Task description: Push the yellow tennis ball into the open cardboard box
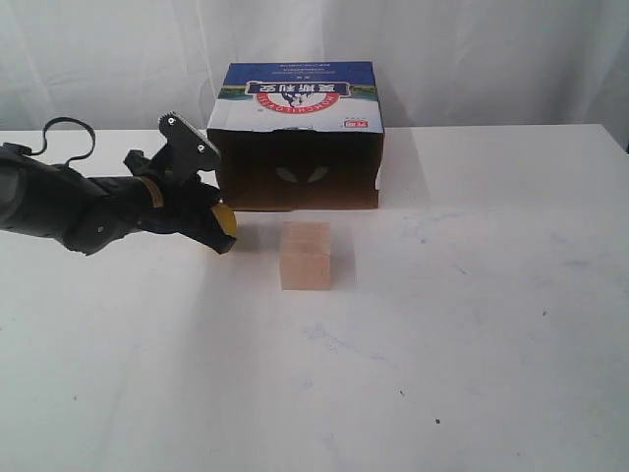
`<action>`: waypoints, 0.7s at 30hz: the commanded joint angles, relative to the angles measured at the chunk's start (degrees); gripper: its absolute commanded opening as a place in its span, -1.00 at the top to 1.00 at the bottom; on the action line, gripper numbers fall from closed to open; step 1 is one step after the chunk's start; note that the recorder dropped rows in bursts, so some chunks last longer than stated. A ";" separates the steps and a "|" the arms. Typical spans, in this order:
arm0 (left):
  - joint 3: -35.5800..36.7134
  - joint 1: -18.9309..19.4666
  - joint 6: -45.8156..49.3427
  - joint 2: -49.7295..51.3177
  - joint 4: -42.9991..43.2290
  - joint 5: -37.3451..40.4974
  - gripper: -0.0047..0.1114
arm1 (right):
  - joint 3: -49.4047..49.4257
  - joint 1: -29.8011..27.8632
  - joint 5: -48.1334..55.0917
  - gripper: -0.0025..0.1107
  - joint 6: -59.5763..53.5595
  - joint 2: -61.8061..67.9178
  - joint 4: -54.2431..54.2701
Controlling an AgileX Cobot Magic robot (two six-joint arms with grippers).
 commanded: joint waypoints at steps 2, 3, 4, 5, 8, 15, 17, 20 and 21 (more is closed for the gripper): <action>-0.10 -1.57 -0.58 1.54 0.72 4.52 0.92 | 0.07 0.14 -0.49 0.96 0.35 -0.26 -0.18; -0.75 -1.57 -0.58 1.81 0.72 4.51 0.92 | 0.07 0.14 -0.49 0.96 0.35 -0.26 -0.18; -1.35 -1.61 -0.58 2.11 0.72 4.51 0.92 | 0.07 0.14 -0.49 0.96 0.35 -0.26 -0.18; -2.03 -1.71 -0.58 2.38 0.72 4.40 0.92 | 0.07 0.14 -0.49 0.96 0.35 -0.26 -0.18; -4.19 -1.71 -0.58 3.38 0.72 4.83 0.92 | 0.07 0.14 -0.49 0.96 0.35 -0.26 -0.18; -8.59 -1.71 -0.58 4.88 1.11 4.71 0.92 | 0.07 0.14 -0.49 0.96 0.35 -0.26 -0.18; -9.84 -1.83 -0.58 4.88 2.35 4.71 0.92 | 0.07 0.14 -0.49 0.96 0.35 -0.26 -0.18; -10.13 -3.00 -0.58 3.85 2.35 5.27 0.92 | 0.07 0.14 -0.49 0.96 0.35 -0.26 -0.18; -10.13 -3.34 -0.58 3.46 2.49 5.90 0.92 | 0.07 0.14 -0.49 0.96 0.35 -0.26 -0.18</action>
